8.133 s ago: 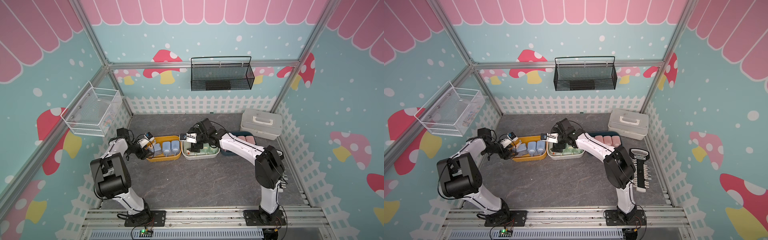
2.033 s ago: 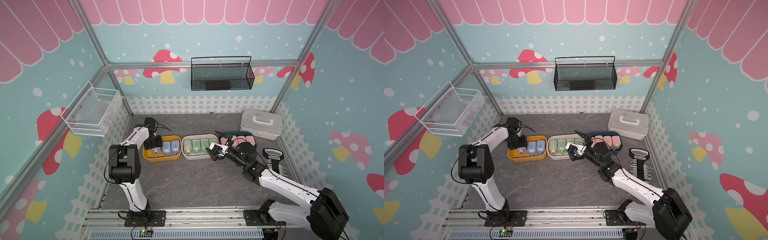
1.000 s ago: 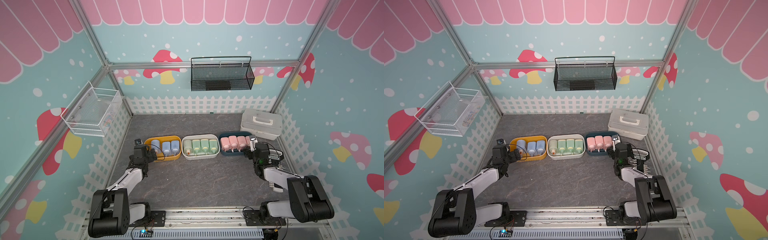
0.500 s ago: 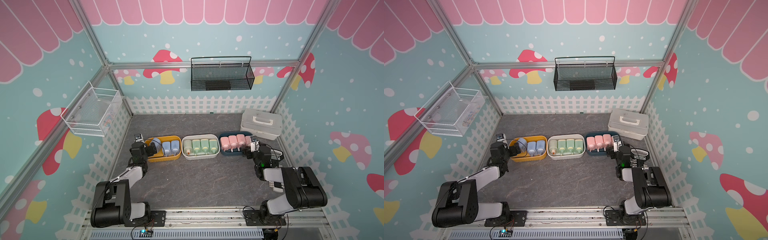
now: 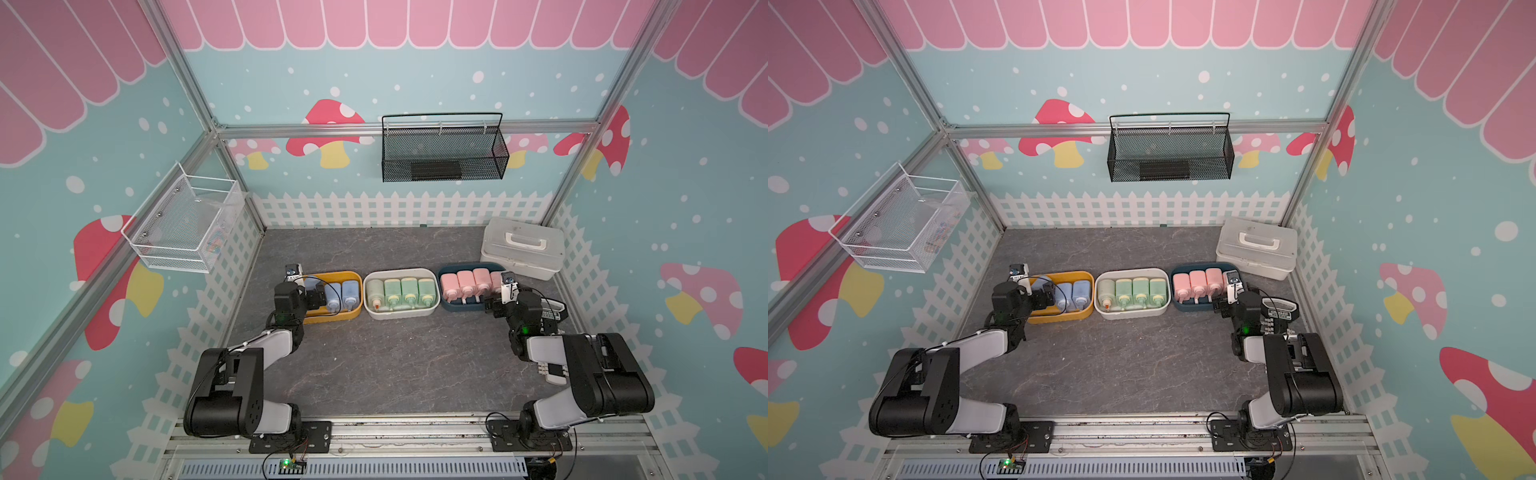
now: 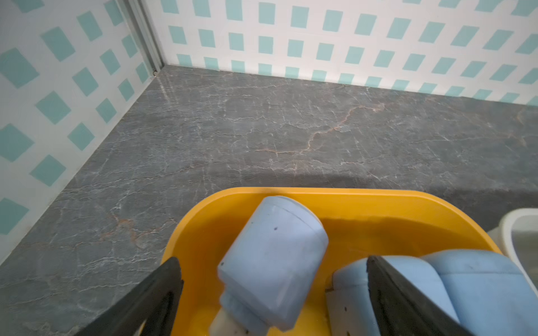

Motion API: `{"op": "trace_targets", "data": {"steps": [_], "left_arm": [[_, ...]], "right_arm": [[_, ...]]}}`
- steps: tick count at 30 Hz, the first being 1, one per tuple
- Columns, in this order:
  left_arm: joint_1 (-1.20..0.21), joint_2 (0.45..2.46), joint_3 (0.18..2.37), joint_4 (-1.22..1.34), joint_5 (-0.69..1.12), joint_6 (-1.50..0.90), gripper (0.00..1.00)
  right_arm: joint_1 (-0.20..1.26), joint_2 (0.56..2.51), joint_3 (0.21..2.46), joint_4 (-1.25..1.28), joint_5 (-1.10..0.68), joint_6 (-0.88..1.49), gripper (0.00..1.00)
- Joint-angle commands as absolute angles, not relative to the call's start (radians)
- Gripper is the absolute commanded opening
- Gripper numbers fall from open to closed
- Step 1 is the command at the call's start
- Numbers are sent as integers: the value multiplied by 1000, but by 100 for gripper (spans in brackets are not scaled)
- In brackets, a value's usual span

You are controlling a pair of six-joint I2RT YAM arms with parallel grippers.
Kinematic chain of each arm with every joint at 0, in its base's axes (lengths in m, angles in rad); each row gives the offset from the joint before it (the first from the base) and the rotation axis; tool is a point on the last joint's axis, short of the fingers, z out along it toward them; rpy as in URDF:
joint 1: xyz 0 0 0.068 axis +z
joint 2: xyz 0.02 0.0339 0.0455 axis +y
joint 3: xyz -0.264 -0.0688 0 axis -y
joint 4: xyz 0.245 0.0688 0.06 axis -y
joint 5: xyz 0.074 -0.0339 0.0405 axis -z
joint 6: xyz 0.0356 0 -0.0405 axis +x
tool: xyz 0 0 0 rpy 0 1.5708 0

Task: Place the pencil sharpeners by color into the storage box
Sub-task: Reset both arms

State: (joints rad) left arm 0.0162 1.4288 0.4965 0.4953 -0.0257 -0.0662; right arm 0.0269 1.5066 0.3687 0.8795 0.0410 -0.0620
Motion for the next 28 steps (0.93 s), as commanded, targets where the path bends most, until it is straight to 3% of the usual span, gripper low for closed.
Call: {"op": "trace_targets", "data": {"steps": [1,7,16,28], "left_arm": [[11,1431,521,527,-47,-38,99],[9,1465,462,690,22,-30,99],[7,1535,392,879,-22,-47,99],[6,1529,394,868,-22,-49,99]], "right_arm": [[32,1514,376,869,49,-51,99],[31,1516,375,868,49,-52,99],[31,1514,376,868,50,-53,99],[31,1515,377,868,49,-52,99]]}}
